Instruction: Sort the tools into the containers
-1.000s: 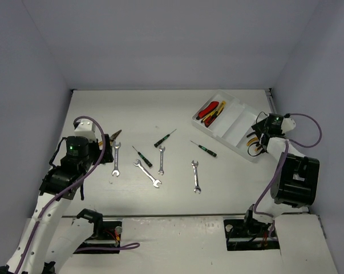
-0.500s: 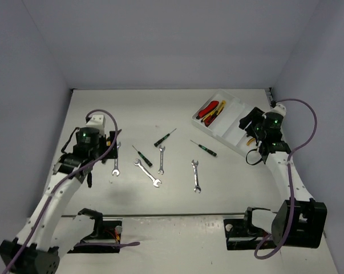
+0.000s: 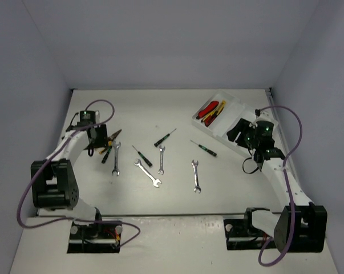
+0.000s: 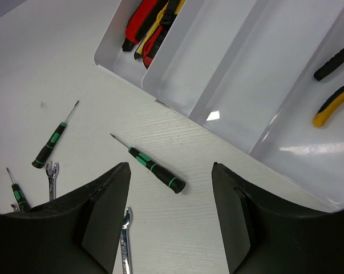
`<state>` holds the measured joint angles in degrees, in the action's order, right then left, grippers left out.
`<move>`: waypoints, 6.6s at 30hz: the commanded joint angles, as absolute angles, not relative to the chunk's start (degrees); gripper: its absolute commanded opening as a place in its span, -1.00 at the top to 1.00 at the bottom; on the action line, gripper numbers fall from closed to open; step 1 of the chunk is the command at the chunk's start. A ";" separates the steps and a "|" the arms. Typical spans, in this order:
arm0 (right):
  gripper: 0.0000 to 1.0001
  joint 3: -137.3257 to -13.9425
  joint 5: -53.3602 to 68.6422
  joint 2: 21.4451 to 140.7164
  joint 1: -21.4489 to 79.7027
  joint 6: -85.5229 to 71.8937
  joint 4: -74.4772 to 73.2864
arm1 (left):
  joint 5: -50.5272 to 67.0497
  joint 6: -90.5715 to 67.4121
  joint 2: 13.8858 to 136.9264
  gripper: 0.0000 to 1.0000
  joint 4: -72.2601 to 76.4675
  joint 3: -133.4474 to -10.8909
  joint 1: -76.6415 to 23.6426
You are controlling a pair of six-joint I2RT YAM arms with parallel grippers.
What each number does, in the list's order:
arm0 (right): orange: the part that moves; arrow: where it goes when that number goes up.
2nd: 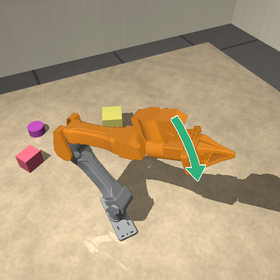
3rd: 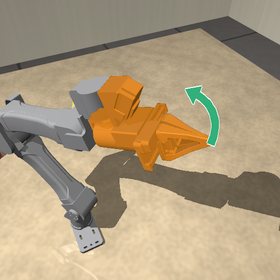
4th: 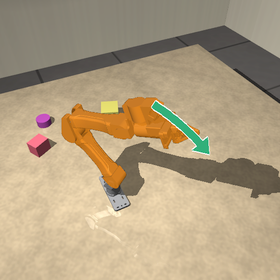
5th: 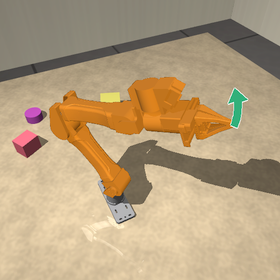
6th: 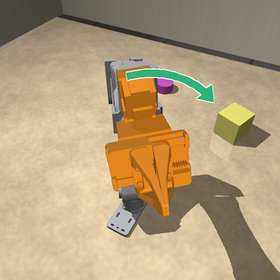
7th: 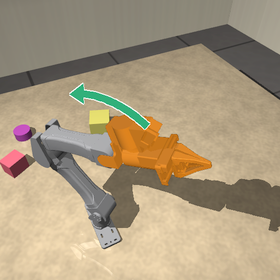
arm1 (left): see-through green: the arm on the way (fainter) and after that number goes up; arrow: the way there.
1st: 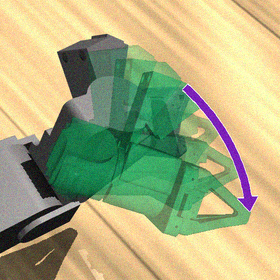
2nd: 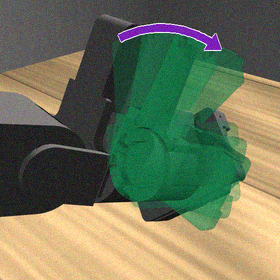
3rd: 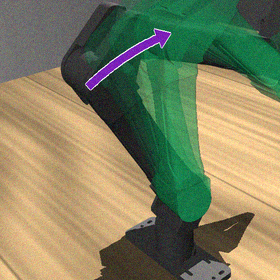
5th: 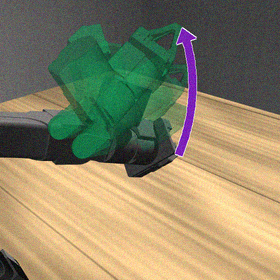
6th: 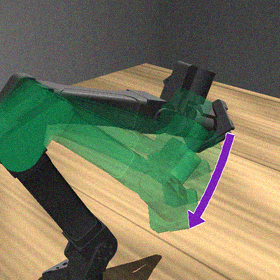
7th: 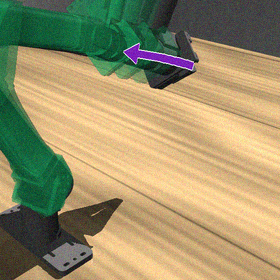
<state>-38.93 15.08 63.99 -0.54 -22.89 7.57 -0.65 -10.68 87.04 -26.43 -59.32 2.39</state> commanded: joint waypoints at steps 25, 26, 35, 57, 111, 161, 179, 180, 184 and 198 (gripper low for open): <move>-0.12 -37.35 21.18 65.59 1.05 -24.76 16.28 | 15.38 10.34 109.48 1.00 -20.19 -71.94 7.29; -0.12 -37.35 21.18 65.65 1.05 -24.70 16.34 | 16.36 10.29 108.20 1.00 -19.64 -71.82 7.29; -0.12 -37.81 23.24 65.30 3.39 -23.43 17.33 | 19.81 6.04 90.65 1.00 -8.56 -65.80 5.12; -0.15 -39.44 27.54 67.63 29.04 -41.77 37.86 | 4.66 -17.59 58.43 1.00 9.29 -48.72 -25.44; 1.00 -71.59 -27.72 113.15 74.35 -44.65 -5.36 | -25.05 -13.26 46.49 -0.70 -35.94 -59.78 -26.44; 1.00 -60.21 -21.88 99.04 -5.71 -11.96 4.13 | -17.49 -10.63 39.37 -0.70 -33.05 -53.00 -19.51; -0.04 -56.51 -22.90 81.05 10.65 -14.36 0.92 | -15.84 -10.60 40.86 -0.70 -33.05 -52.94 -18.88; -0.06 -55.45 -20.11 78.96 11.38 -15.31 0.78 | -15.46 -10.72 41.05 -0.70 -33.05 -53.00 -18.63; -0.27 -51.07 -10.75 74.01 15.43 -19.36 0.28 | -14.17 -10.81 41.56 -0.70 -33.05 -53.00 -18.20; -0.13 -47.81 -11.36 84.39 40.28 -33.51 -7.89 | -13.39 -10.92 43.29 -0.70 -33.13 -52.82 -18.11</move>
